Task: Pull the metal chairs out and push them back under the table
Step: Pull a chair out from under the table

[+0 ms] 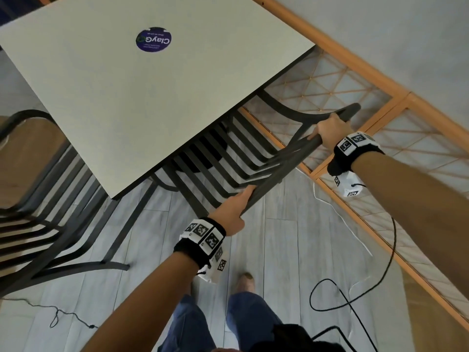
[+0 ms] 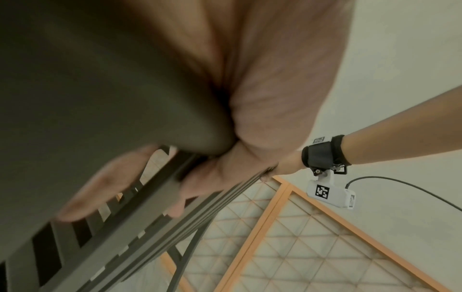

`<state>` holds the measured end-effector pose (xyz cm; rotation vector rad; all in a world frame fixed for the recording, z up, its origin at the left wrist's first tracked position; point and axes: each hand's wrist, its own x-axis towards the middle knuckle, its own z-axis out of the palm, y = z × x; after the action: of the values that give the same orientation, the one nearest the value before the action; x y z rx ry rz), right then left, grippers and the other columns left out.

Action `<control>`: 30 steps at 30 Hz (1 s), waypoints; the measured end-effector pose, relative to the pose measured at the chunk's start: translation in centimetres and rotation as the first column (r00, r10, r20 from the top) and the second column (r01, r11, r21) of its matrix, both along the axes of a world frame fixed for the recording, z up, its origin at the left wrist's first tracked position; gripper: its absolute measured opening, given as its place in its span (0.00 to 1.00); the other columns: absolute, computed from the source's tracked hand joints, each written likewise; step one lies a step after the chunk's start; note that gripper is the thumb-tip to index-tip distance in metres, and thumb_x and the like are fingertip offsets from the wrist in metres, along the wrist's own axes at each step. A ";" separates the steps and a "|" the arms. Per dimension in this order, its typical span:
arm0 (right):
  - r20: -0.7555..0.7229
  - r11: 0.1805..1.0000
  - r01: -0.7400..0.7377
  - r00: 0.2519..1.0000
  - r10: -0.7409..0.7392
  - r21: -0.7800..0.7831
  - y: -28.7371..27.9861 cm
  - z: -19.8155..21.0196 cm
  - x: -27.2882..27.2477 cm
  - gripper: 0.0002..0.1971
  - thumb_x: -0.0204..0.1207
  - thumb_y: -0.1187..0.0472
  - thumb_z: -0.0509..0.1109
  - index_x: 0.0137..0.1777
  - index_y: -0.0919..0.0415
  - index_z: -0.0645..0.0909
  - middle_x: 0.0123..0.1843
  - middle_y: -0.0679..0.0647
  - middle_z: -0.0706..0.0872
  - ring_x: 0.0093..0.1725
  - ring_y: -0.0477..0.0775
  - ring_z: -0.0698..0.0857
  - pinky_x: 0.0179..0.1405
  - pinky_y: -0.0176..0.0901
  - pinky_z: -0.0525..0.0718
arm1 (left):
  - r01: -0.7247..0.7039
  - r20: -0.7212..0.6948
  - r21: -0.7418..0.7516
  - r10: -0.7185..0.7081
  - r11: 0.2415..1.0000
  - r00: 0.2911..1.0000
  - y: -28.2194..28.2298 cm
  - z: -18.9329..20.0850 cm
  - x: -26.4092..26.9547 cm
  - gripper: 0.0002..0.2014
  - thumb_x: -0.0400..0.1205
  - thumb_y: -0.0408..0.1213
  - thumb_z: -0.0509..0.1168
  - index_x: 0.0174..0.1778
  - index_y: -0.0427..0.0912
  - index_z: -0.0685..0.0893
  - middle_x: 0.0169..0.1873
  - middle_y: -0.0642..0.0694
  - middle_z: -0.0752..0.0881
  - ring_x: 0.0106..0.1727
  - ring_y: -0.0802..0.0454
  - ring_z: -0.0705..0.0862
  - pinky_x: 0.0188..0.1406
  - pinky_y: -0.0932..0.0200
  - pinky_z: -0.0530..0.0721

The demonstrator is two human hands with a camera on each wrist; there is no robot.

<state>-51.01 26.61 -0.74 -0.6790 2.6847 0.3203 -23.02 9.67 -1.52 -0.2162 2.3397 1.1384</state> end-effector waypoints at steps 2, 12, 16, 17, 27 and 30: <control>-0.003 1.000 0.000 1.000 -0.001 -0.023 0.3 -0.1 0.0 0.13 0.81 0.64 0.62 0.52 0.51 0.89 0.47 0.58 0.72 0.56 0.63 0.72 0.55 0.63 0.79 | -0.009 -0.010 0.011 0.010 1.000 1.000 0.4 -0.1 -0.1 0.41 0.73 0.19 0.60 0.78 0.54 0.55 0.58 0.41 0.79 0.46 0.51 0.79 0.49 0.54 0.83; -0.063 0.995 -0.094 0.993 0.096 0.020 -0.1 1.1 2.5 0.11 0.78 0.66 0.67 0.56 0.53 0.86 0.53 0.57 0.86 0.58 0.61 0.75 0.47 0.54 0.81 | -0.044 -0.041 -0.100 0.040 0.994 0.998 1.0 0.2 0.6 0.40 0.75 0.19 0.57 0.79 0.54 0.55 0.55 0.39 0.80 0.43 0.50 0.78 0.43 0.56 0.79; -0.046 0.991 -0.120 0.991 0.123 0.061 -1.1 1.7 4.8 0.07 0.76 0.63 0.70 0.52 0.55 0.84 0.53 0.56 0.85 0.55 0.58 0.79 0.44 0.48 0.79 | -0.057 -0.076 -0.113 0.048 0.992 0.996 0.8 -0.3 1.6 0.38 0.77 0.21 0.56 0.78 0.58 0.55 0.50 0.43 0.80 0.35 0.55 0.78 0.39 0.57 0.81; -0.039 0.993 -0.109 0.993 0.111 0.052 -1.4 1.7 5.3 0.05 0.75 0.62 0.70 0.49 0.56 0.84 0.51 0.56 0.85 0.52 0.57 0.81 0.45 0.48 0.82 | -0.055 -0.097 -0.105 0.045 0.993 0.994 0.5 -0.4 2.0 0.37 0.78 0.22 0.57 0.78 0.58 0.56 0.49 0.45 0.79 0.34 0.58 0.76 0.39 0.58 0.81; 0.296 0.992 -0.065 0.955 0.030 0.109 -9.0 7.7 16.7 0.25 0.71 0.72 0.72 0.68 0.55 0.80 0.66 0.56 0.82 0.64 0.59 0.82 0.62 0.49 0.81 | -0.241 -0.178 -0.118 0.218 0.963 0.960 -5.2 -3.7 17.5 0.27 0.84 0.32 0.56 0.79 0.54 0.64 0.74 0.52 0.73 0.73 0.51 0.75 0.73 0.57 0.73; 0.357 0.982 -0.160 0.927 0.116 0.096 -13.9 8.3 21.7 0.25 0.72 0.68 0.72 0.70 0.53 0.80 0.71 0.53 0.80 0.68 0.56 0.80 0.56 0.41 0.77 | -0.291 -0.037 -0.170 0.289 0.941 0.956 -8.7 -6.2 26.8 0.25 0.83 0.30 0.55 0.77 0.53 0.69 0.74 0.49 0.75 0.74 0.52 0.75 0.74 0.63 0.69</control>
<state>-29.33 12.68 7.56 -0.8058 2.2648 0.3608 3.75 0.99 -7.73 -0.6389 2.4758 1.0666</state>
